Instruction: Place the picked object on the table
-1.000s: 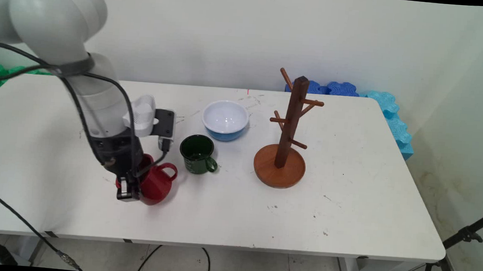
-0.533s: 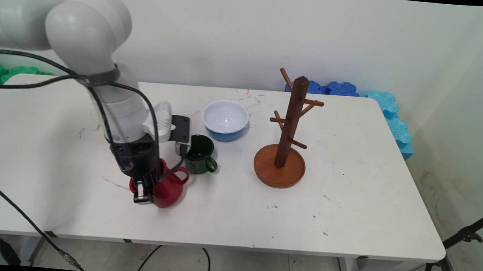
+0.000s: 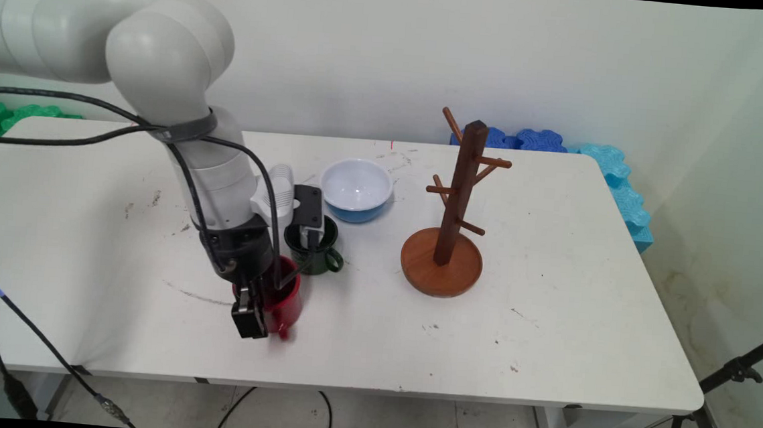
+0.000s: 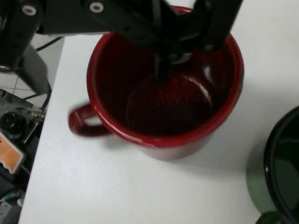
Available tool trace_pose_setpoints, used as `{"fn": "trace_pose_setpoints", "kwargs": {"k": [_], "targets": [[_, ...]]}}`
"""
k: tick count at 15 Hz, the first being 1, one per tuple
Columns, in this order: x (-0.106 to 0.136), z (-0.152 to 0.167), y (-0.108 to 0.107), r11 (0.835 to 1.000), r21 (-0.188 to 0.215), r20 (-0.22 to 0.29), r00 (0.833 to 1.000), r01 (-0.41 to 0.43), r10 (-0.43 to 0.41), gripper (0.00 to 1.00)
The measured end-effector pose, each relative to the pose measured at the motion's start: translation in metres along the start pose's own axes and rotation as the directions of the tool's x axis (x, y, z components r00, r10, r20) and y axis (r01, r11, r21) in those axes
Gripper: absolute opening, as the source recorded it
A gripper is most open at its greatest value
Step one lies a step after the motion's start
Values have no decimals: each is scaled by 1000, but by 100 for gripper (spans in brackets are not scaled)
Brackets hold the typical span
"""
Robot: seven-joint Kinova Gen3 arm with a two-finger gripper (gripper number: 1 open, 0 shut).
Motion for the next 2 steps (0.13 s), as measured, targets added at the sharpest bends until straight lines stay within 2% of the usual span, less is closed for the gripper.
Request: {"fn": "trace_pose_setpoints", "kwargs": {"k": [2], "targets": [[3, 0, 0, 1000, 1, -10, 1000, -5, 5, 100]]}}
